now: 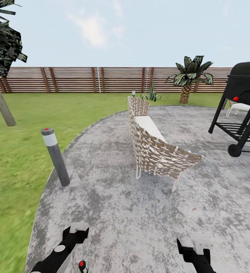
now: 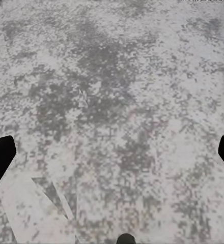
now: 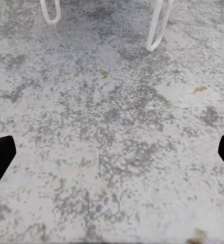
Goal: Pick up the pesticide atomizer in the garden and spray insectifuge to fully cover both potted plants in the garden.
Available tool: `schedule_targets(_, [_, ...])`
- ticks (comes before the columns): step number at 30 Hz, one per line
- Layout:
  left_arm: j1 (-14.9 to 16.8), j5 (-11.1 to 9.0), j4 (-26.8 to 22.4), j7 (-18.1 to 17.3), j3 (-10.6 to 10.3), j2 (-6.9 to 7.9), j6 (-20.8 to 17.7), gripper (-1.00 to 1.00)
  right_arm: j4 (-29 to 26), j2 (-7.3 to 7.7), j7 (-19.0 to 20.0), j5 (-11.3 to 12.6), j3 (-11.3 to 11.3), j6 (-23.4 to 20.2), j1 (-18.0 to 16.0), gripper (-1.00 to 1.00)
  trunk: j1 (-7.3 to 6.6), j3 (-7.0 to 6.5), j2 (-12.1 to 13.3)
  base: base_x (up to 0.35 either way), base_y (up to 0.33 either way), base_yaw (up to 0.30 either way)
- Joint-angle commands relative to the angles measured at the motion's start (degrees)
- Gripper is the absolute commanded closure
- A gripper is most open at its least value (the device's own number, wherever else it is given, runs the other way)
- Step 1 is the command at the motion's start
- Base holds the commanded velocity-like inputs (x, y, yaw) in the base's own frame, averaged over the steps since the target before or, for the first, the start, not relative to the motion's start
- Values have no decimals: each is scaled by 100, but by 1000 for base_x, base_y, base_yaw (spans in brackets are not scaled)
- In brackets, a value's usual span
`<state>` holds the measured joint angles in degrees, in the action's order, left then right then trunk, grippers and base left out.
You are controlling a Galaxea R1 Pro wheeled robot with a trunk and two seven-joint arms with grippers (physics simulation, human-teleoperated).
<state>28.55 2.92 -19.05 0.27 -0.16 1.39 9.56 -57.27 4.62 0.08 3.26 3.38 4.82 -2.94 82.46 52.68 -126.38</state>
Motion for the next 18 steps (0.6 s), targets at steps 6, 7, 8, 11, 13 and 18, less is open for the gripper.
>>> schedule_targets(6, [2, 24, -2, -8, -9, 6, 19, -100, 5, 1, -16, 35, -2, 27, -4, -100, -1, 1, -2, 0, 0, -288])
schedule_targets(7, [2, 24, -2, -12, -9, 7, 19, -100, 5, 0, -16, 35, -1, 27, -4, -100, -1, 1, -2, 0, 0, -298])
schedule_targets(8, [2, 24, -2, -11, -9, 9, 19, -100, 5, -2, -17, 35, 1, 28, -3, -100, -1, 2, -2, 0, 0, -297])
schedule_targets(11, [2, 27, 4, -13, -10, 5, 16, -100, 5, -4, -17, 35, -2, 28, -4, -100, -1, 5, -2, 0, 0, -182])
schedule_targets(13, [2, 25, 5, -12, -10, 3, 13, -100, 5, -3, -17, 35, -3, 28, -2, -100, -1, 5, -2, 0, 0, -62])
schedule_targets(18, [2, 24, 6, -10, -10, 4, 15, -100, 5, -4, -17, 35, -4, 28, -4, -100, 109, 96, -202, 0, 0, -19])
